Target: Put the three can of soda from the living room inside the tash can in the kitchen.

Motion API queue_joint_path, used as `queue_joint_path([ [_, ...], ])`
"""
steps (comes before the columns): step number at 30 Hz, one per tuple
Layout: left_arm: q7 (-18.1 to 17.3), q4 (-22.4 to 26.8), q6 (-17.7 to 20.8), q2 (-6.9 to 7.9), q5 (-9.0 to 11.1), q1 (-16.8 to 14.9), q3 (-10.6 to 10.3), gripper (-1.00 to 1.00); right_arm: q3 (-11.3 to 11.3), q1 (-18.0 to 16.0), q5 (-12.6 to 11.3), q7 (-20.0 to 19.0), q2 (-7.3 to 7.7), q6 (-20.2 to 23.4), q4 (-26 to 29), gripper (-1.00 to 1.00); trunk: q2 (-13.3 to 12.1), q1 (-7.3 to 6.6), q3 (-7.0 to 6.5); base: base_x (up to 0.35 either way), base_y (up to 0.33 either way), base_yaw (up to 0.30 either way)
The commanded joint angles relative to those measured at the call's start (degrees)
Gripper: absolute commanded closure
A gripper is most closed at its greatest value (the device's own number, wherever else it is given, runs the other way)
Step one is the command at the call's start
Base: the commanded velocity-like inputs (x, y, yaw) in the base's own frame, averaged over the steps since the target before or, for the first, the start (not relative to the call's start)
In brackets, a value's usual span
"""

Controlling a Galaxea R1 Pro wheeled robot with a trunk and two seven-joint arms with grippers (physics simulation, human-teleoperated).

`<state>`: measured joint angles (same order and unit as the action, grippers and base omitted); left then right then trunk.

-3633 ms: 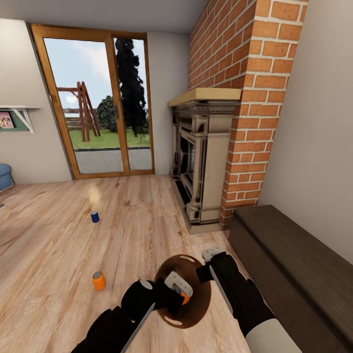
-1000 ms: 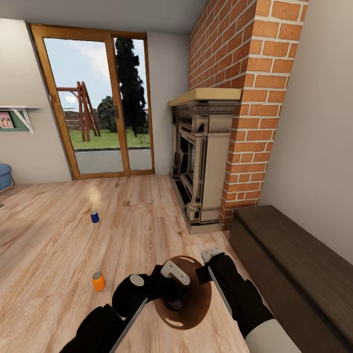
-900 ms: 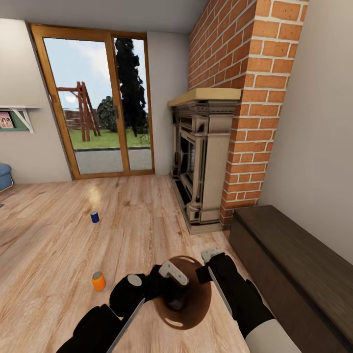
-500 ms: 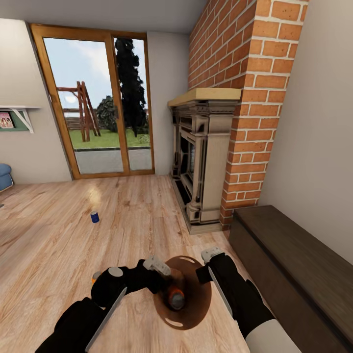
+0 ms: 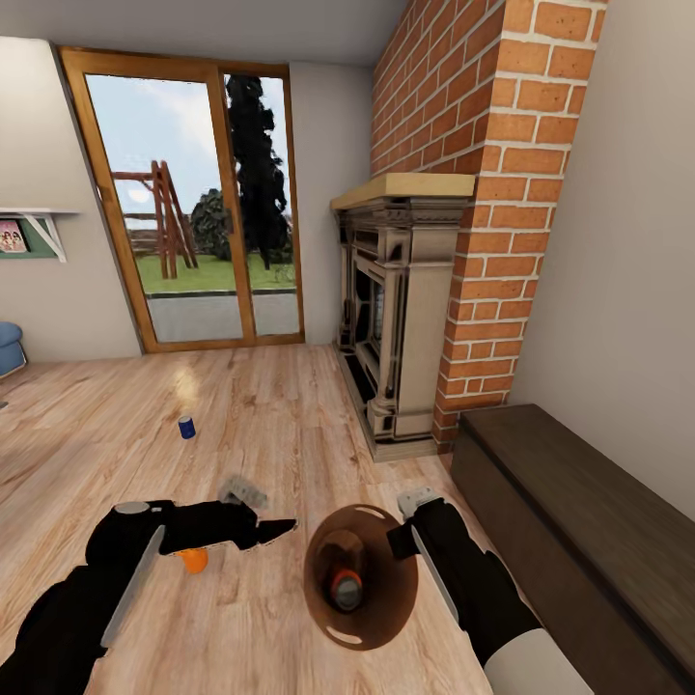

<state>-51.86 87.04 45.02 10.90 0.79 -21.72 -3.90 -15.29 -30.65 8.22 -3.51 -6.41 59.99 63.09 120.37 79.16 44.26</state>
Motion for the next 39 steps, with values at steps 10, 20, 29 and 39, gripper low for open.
queue_joint_path([
  [10, -9.7, -1.2, -3.1, 1.76, -0.6, 0.2, 14.1, -1.0, 0.2, 0.0, -0.8, -0.1, 0.19, 0.0, 0.0, 1.0, 0.0, 0.0, -0.01, 0.0, 0.0, 0.0],
  [20, -6.4, -11.7, -13.5, 1.78, -0.9, 0.2, 16.0, -1.0, 1.1, 0.2, -1.1, -0.4, 0.56, 0.0, 0.2, 1.0, 0.0, 0.0, -0.01, 0.0, 0.0, 0.0],
  [29, 0.5, -25.2, -27.4, 1.44, -0.9, 0.2, 15.9, -1.0, 5.6, 0.3, -1.3, -1.0, 2.06, 0.0, 1.9, 1.0, 0.0, 0.0, -0.01, 0.0, 0.0, 0.0],
  [39, 11.7, -34.1, -39.4, 1.18, -0.9, 0.2, 15.8, -1.0, 6.7, 2.3, -1.4, -4.8, 7.27, -6.7, 8.1, 1.0, 0.0, 0.0, -0.01, 0.0, 0.0, 0.0],
])
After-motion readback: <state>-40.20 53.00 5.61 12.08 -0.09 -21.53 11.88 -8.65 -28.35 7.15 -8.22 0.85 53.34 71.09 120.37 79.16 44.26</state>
